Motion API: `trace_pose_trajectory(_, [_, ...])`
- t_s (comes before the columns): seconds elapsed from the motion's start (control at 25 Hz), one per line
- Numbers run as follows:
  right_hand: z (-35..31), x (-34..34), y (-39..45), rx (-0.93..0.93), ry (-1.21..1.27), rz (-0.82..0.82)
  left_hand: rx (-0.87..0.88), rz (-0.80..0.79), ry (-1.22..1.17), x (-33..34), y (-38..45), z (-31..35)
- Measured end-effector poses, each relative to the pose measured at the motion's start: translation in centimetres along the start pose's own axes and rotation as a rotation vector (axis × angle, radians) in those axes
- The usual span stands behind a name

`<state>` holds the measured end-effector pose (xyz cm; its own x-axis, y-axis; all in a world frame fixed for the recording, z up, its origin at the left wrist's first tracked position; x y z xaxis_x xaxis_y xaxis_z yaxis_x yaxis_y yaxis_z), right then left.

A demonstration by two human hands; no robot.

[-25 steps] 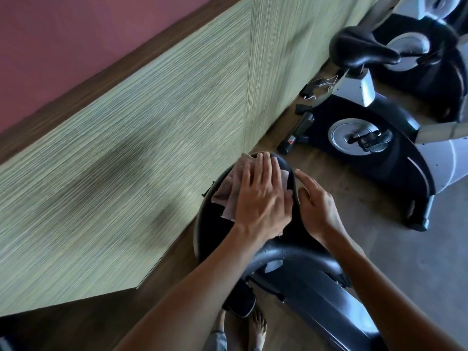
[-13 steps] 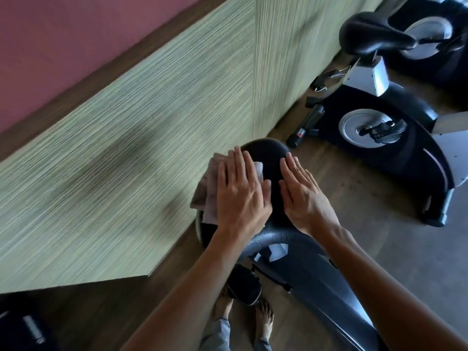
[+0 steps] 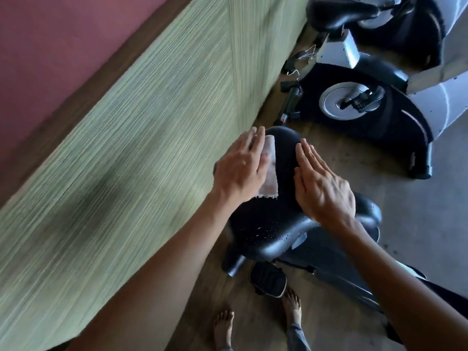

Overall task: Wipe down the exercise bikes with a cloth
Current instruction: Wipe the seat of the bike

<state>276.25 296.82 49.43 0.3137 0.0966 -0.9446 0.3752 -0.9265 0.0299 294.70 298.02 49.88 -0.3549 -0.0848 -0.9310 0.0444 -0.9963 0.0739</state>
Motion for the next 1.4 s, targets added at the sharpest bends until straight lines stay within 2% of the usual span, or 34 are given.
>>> trace_pose_trajectory(0.12, [-0.2, 0.0, 0.0, 0.011, -0.027, 0.027, 0.014, 0.028, 0.021, 0.1, -4.3, 0.2])
trace_pose_trajectory(0.2, [-0.3, -0.1, 0.0, 0.025, -0.025, 0.028, 0.129, 0.048, 0.113, 0.6, -6.1, 1.4])
trace_pose_trajectory(0.36, [-0.3, -0.4, -0.1, 0.021, -0.006, 0.045, 0.368, 0.003, 0.154, 0.8, -1.8, 1.6])
trace_pose_trajectory(0.48, [-0.2, -0.8, -0.1, 0.040, -0.004, 0.036, 0.287, 0.064, 0.088, 0.4, -0.7, -0.2])
trace_pose_trajectory(0.6, [-0.4, -0.9, -0.1, 0.059, -0.010, 0.046, 0.241, 0.083, 0.044, 0.7, -6.1, 0.7])
trace_pose_trajectory(0.68, [-0.4, -0.7, -0.1, 0.058, -0.007, 0.046, 0.318, 0.030, 0.097, 0.9, -7.9, 2.1])
trace_pose_trajectory(0.84, [-0.1, -0.7, -0.2, 0.049, 0.008, 0.046, 0.547, -0.048, 0.140, 0.6, -4.0, 2.4])
trace_pose_trajectory(0.92, [0.0, -0.8, -0.3, 0.047, 0.019, 0.059, 0.464, 0.008, 0.099, 0.4, -3.3, 1.0])
trace_pose_trajectory(1.04, [-0.1, -0.8, -0.3, 0.046, 0.022, 0.059, 0.263, 0.077, 0.035, 0.6, -7.5, 1.5])
trace_pose_trajectory(1.16, [0.2, -0.5, -0.1, 0.049, 0.041, 0.058, 0.358, 0.023, 0.043, 0.7, -10.2, 2.4])
trace_pose_trajectory(1.28, [0.5, -0.4, 0.0, 0.034, 0.055, 0.072, 0.498, -0.005, -0.006, 0.3, -7.0, 0.3])
trace_pose_trajectory(1.4, [0.3, -0.3, 0.0, 0.042, 0.042, 0.074, 0.366, 0.070, -0.088, -0.1, -4.3, -1.1])
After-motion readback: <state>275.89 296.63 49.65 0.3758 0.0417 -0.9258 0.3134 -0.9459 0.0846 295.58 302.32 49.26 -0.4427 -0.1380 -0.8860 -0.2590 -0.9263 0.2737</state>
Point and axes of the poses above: each hand's wrist, its own y-axis towards the middle knuckle, its own x-axis out of the palm, z = x × y, the point moved 3 cm from there along y, towards the middle knuckle, and after that the axes turned 2 degrees about -z, right-handed, at the moved point
